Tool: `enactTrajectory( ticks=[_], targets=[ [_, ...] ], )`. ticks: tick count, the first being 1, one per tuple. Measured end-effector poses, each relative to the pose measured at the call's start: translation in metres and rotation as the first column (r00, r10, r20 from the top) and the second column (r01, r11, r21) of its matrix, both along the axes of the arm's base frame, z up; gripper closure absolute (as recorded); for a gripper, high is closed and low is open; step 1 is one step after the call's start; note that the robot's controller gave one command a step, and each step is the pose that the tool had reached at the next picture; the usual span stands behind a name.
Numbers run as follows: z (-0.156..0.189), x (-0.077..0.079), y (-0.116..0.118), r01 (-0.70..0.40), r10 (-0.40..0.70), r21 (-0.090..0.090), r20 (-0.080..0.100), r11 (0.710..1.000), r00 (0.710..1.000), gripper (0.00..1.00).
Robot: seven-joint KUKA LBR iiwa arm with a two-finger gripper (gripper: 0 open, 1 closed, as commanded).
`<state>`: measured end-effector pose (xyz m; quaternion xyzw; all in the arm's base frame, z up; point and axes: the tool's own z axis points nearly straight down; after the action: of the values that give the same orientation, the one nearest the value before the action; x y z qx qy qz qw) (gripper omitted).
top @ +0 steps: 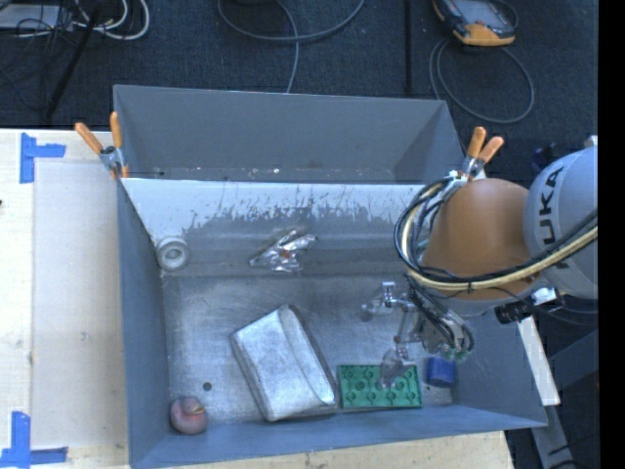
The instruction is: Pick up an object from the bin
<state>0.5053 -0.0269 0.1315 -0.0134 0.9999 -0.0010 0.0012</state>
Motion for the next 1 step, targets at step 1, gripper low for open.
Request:
enactTrajectory(
  ticks=[1],
  targets=[
    [-0.0591, -0.0247, -0.0092, -0.090, 0.090, 0.002, 0.011, 0.996, 0.996, 0.00]
  ],
)
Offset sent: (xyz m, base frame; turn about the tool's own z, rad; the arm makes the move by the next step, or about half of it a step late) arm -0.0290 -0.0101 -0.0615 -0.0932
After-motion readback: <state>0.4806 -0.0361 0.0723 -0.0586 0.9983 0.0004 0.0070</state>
